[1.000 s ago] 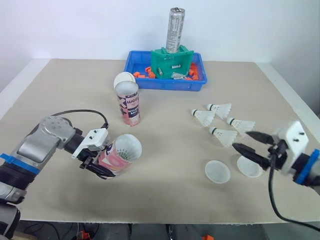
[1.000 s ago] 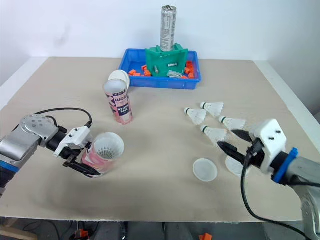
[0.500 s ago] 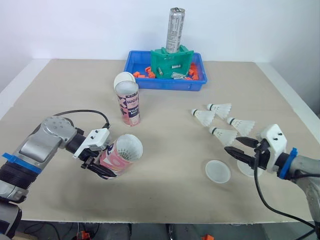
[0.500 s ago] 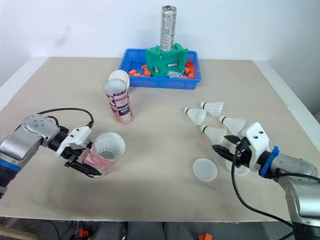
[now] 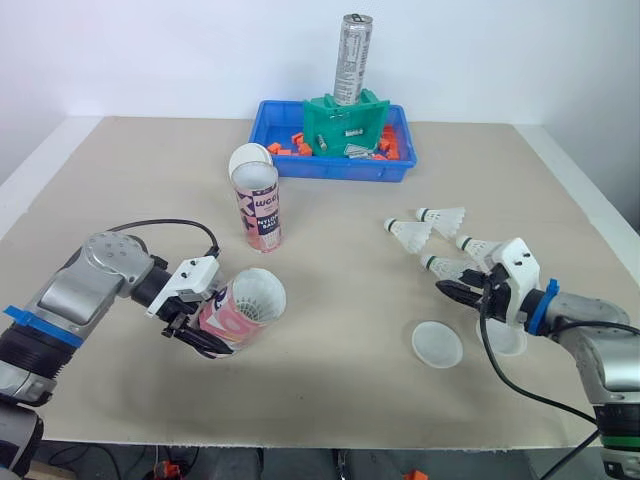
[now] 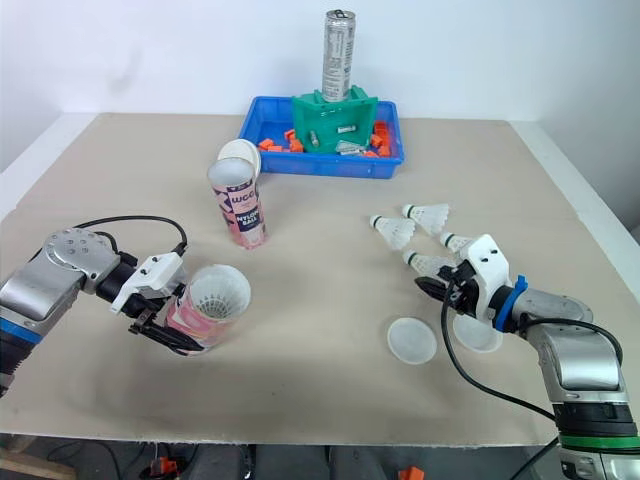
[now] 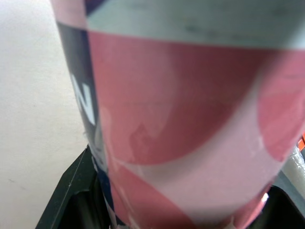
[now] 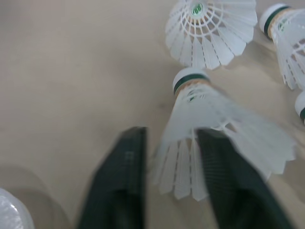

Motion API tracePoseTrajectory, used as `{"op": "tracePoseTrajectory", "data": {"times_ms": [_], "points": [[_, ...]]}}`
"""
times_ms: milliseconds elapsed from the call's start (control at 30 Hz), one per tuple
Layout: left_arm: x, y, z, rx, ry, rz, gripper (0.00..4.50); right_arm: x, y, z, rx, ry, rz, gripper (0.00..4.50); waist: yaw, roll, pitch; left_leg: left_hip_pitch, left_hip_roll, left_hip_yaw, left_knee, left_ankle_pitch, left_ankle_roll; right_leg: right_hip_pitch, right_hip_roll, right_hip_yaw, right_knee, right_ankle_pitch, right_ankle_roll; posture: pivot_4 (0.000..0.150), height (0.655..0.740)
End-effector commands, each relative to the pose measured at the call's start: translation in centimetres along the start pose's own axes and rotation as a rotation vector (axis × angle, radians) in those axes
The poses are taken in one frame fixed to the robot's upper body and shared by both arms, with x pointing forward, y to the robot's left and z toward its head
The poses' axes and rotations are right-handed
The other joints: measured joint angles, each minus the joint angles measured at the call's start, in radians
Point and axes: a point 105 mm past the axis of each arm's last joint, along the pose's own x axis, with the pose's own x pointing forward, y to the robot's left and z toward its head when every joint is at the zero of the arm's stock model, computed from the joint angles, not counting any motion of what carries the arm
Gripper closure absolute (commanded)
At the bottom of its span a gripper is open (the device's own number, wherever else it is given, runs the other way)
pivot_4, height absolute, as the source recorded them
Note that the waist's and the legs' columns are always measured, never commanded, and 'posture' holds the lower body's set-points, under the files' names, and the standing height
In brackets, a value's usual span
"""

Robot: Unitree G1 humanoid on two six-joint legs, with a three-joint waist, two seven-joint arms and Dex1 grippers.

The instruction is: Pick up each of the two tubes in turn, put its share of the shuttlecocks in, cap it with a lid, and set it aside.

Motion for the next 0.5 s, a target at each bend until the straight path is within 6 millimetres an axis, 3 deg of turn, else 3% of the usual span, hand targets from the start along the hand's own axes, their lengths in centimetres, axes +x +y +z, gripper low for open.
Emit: {"op": "tracePoseTrajectory", "data": {"times_ms": [33,267,367,500], "points": [[-0.5,0.0,0.8,0.031,-0.005,0.017,1.74,-0.4,-0.3,0.9,-0.035,-0.027,-0.006,4.45,0.000,0.000,0.000,0.000,0.000,0.000,0.000,0.000,0.000,0.000,0.000,0.000,0.000,0.000,0.000,0.150,0.7075],[-0.4,-0.1,1.3,0.037,-0.008,0.015,1.74,-2.0,0.9,2.4,-0.076,-0.071,0.017,4.45,0.000,0.000,0.000,0.000,0.000,0.000,0.000,0.000,0.000,0.000,0.000,0.000,0.000,-0.001,-0.002,0.150,0.7075],[-0.4,-0.1,1.4,0.036,-0.009,0.013,1.74,-3.0,3.3,5.1,-0.171,-0.139,0.107,4.45,0.001,0.001,0.000,0.000,0.000,-0.001,0.000,0.000,0.000,-0.001,0.000,0.000,0.000,0.000,0.000,0.150,0.7075],[-0.5,0.0,1.3,0.031,-0.006,0.012,1.74,-3.3,8.1,10.1,-0.377,-0.239,0.306,4.45,-0.008,0.001,0.001,0.000,0.000,0.000,0.000,0.000,0.000,-0.001,0.001,0.000,0.000,0.000,-0.002,0.150,0.7075]]}}
